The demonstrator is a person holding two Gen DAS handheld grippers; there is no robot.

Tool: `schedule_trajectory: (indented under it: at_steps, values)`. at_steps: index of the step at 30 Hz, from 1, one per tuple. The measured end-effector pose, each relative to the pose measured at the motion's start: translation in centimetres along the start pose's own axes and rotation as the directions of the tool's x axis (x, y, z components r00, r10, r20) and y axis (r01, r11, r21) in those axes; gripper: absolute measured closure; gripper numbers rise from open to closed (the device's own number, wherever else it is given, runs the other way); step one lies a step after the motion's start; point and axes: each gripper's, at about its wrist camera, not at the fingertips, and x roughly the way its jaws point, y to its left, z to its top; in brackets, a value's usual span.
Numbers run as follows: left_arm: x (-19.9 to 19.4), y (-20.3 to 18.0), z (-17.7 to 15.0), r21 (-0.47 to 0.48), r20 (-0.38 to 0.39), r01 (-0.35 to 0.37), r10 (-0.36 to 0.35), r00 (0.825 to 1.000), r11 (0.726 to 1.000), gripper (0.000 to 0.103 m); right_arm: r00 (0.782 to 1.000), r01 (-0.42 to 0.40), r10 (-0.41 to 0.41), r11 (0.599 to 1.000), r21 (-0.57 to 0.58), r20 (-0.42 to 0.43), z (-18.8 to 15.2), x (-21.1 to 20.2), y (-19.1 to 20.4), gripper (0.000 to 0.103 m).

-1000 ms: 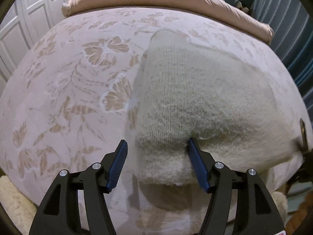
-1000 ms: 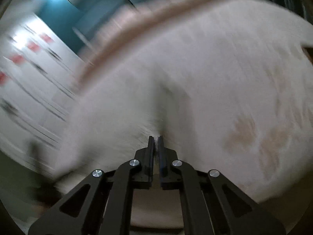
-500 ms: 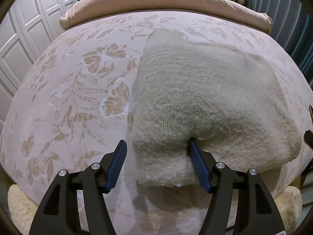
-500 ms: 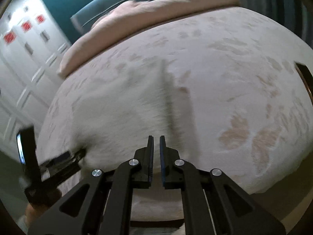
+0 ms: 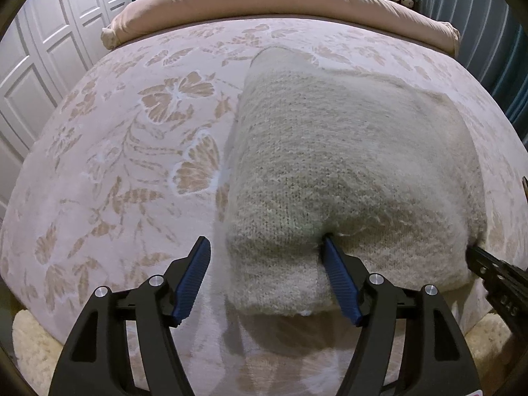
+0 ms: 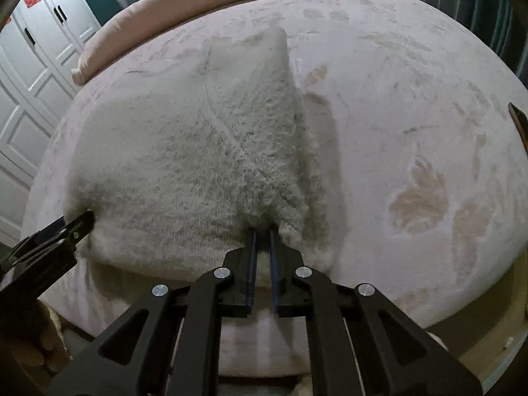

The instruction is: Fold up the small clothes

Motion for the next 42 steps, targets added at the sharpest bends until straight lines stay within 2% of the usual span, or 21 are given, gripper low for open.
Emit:
schedule_trajectory:
  at_steps: [6,8,9,10,12,20,21,22,23,25,26,28,29,31,33,34,37,39,41,42]
  values:
    - [0.1,0.2,0.1,-0.01,0.002,0.009,-0.009,1.0,1.0,0.033,0.998,-0.018,0.016,0.999,0.027,0.06,0.9,-3.2,-0.2,0.094]
    - [0.1,0.2,0.1,-0.009,0.003,0.008,-0.008,1.0,1.0,0.031,0.996,-0.038,0.034,0.998,0.055,0.084,1.7,-3.9,-0.7,0.086]
    - [0.1,0.3,0.1,-0.009,0.003,0.01,-0.01,1.0,1.0,0.03,0.995,-0.041,0.034,0.996,0.077,0.09,2.5,-3.9,-1.1,0.077]
    - [0.1,0.3,0.1,-0.011,0.002,0.011,-0.011,1.0,1.0,0.03,0.995,-0.034,0.026,0.995,0.09,0.095,3.2,-3.7,-1.3,0.07]
    - [0.1,0.4,0.1,-0.014,0.001,0.015,-0.015,1.0,1.0,0.029,0.994,-0.019,0.008,0.995,0.101,0.105,4.8,-2.9,-1.4,0.066]
    - [0.4,1.2,0.2,-0.036,-0.001,0.038,-0.039,0.999,0.999,0.022,0.995,-0.087,0.082,0.99,0.107,0.051,12.1,2.8,-1.2,0.06]
    - [0.5,1.3,0.3,-0.039,-0.001,0.041,-0.041,0.999,0.998,0.021,0.996,-0.089,0.085,0.991,0.101,0.043,12.5,3.4,-1.0,0.063]
    - [0.5,1.3,0.2,-0.04,0.0,0.044,-0.044,0.999,0.998,0.021,0.995,-0.091,0.088,0.992,0.084,0.036,13.1,3.8,-0.6,0.085]
    - [0.5,1.4,0.3,-0.041,0.001,0.046,-0.046,0.999,0.998,0.021,0.995,-0.094,0.092,0.994,0.058,0.038,13.7,4.0,-0.2,0.09]
    - [0.2,1.4,0.4,-0.036,0.012,0.047,-0.047,0.999,0.998,0.021,0.984,-0.129,0.127,0.992,0.001,0.123,14.6,1.7,0.9,0.091]
    - [0.0,1.3,0.4,-0.034,0.02,0.049,-0.048,0.999,0.998,0.022,0.972,-0.14,0.146,0.989,-0.043,0.184,14.8,-0.2,1.8,0.091]
    - [-0.5,1.3,0.7,-0.032,0.037,0.052,-0.051,0.998,0.998,0.023,0.959,-0.147,0.161,0.986,-0.079,0.233,15.0,-1.4,2.6,0.092]
    - [-0.7,1.2,0.9,-0.038,0.045,0.053,-0.052,0.998,0.998,0.025,0.962,-0.134,0.15,0.988,-0.083,0.23,15.2,-0.9,2.8,0.092]
    - [-0.9,1.2,1.3,-0.061,0.05,0.071,-0.068,0.996,0.996,0.026,0.987,-0.072,0.083,0.994,-0.087,0.136,15.5,3.1,2.7,0.091]
    - [-1.0,1.0,1.6,-0.068,0.042,0.091,-0.088,0.995,0.994,0.026,1.0,-0.008,0.009,0.997,-0.082,0.016,14.9,7.4,2.2,0.088]
    - [-1.2,0.9,1.8,-0.066,0.043,0.097,-0.095,0.995,0.993,0.026,0.999,-0.008,0.01,0.997,-0.076,0.03,14.6,7.2,2.0,0.087]
    - [-2.8,1.0,2.1,-0.062,0.077,0.104,-0.099,0.992,0.993,0.026,0.993,-0.053,0.054,0.998,-0.015,0.104,13.4,2.8,1.4,0.085]
    - [-3.9,1.2,2.7,-0.069,0.105,0.115,-0.108,0.989,0.991,0.026,0.982,-0.047,0.05,0.999,-0.02,0.182,11.2,-1.7,1.2,0.085]
    - [-4.4,0.9,3.2,-0.067,0.119,0.119,-0.111,0.987,0.991,0.026,0.979,-0.056,0.058,0.998,-0.013,0.197,9.3,-4.1,0.7,0.085]
    - [-4.2,0.5,3.6,-0.054,0.118,0.112,-0.105,0.987,0.992,0.026,0.98,-0.085,0.084,0.996,-0.002,0.183,7.4,-5.1,0.4,0.085]
